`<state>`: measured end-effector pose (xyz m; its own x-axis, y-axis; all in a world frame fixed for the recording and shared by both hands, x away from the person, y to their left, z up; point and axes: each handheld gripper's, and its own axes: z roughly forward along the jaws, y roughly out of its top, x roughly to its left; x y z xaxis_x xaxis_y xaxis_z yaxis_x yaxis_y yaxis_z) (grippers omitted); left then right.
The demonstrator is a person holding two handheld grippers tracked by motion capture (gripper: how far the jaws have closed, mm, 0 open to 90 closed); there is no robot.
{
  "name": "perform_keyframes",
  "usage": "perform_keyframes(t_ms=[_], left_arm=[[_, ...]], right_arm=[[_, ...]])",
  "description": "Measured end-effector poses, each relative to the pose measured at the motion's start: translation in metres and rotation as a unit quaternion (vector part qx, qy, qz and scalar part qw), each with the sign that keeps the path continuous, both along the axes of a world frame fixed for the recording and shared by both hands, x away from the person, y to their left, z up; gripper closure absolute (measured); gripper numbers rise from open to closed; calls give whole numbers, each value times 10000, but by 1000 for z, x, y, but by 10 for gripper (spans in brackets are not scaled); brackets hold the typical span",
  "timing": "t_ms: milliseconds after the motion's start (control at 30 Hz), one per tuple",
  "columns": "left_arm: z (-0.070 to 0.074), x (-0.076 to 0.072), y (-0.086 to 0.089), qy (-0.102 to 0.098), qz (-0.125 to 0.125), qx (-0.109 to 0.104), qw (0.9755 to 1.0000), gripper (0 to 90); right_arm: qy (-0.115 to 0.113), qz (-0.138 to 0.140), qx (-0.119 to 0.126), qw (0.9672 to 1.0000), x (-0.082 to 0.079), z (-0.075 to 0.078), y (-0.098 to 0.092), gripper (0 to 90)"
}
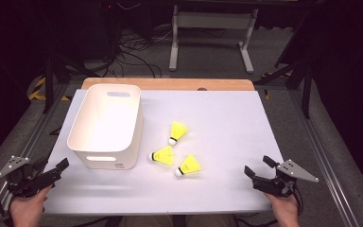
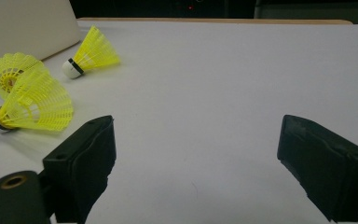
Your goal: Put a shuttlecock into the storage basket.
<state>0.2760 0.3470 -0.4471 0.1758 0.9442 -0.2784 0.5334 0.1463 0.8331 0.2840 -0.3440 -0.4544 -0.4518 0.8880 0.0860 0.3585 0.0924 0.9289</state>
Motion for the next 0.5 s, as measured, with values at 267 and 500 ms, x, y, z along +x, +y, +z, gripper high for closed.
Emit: perform_keyframes(t_ms=[267,500], left_arm=[[3,6,2,7,57,19,10000,185],[9,13,3,-11,119,49,9999,187]], right_arm=[[7,-13,-4,10000,0,0,0,123],[12,-28,-4,10000,0,0,0,123]])
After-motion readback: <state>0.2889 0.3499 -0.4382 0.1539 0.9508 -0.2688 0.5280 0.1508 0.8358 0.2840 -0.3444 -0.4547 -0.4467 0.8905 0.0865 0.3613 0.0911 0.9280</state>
